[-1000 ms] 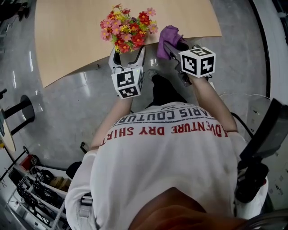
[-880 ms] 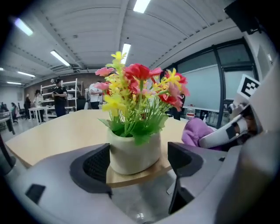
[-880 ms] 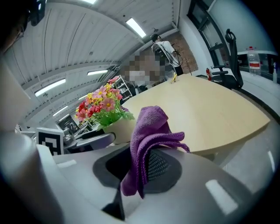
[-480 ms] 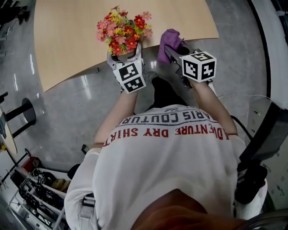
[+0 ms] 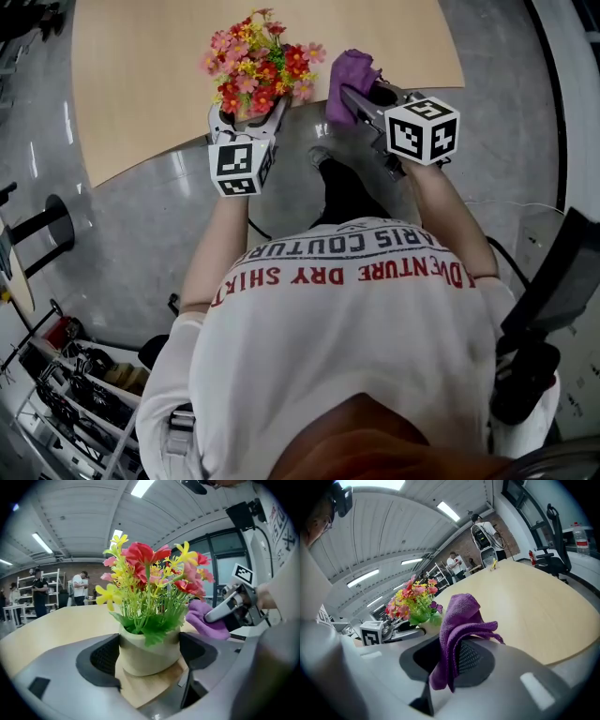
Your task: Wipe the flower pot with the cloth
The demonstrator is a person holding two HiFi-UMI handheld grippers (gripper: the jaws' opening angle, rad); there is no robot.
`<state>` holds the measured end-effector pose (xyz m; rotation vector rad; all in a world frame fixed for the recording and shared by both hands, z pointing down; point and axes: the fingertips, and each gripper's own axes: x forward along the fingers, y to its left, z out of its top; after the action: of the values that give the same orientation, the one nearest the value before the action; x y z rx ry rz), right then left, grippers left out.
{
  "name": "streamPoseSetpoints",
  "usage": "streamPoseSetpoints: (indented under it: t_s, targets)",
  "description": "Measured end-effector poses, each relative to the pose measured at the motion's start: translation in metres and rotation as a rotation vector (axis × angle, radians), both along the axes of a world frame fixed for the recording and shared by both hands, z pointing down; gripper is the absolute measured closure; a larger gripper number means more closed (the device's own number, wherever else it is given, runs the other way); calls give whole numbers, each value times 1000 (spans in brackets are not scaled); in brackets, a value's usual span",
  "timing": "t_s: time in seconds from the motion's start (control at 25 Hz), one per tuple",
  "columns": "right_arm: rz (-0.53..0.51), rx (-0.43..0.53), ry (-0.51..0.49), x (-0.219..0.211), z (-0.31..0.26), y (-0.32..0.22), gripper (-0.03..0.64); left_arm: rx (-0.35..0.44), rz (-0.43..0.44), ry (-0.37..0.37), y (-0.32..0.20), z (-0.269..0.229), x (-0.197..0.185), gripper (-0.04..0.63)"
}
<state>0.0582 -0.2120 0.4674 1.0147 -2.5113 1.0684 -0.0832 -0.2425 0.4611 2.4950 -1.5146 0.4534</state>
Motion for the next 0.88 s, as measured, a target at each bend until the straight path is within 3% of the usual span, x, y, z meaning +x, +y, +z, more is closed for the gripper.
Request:
streamPoseSetpoints:
  t_s: [0.16, 0.36, 0.88]
  targets:
    - [-36, 7, -31, -6, -2, -17, 574, -4, 168, -7, -7, 9, 0, 196]
    - [-71, 6, -74, -26, 9, -36, 574, -21, 268, -22, -16, 25, -11, 196]
    - [-138, -10, -105, -64, 3, -50, 574, -21, 322, -17, -14, 20, -11, 196]
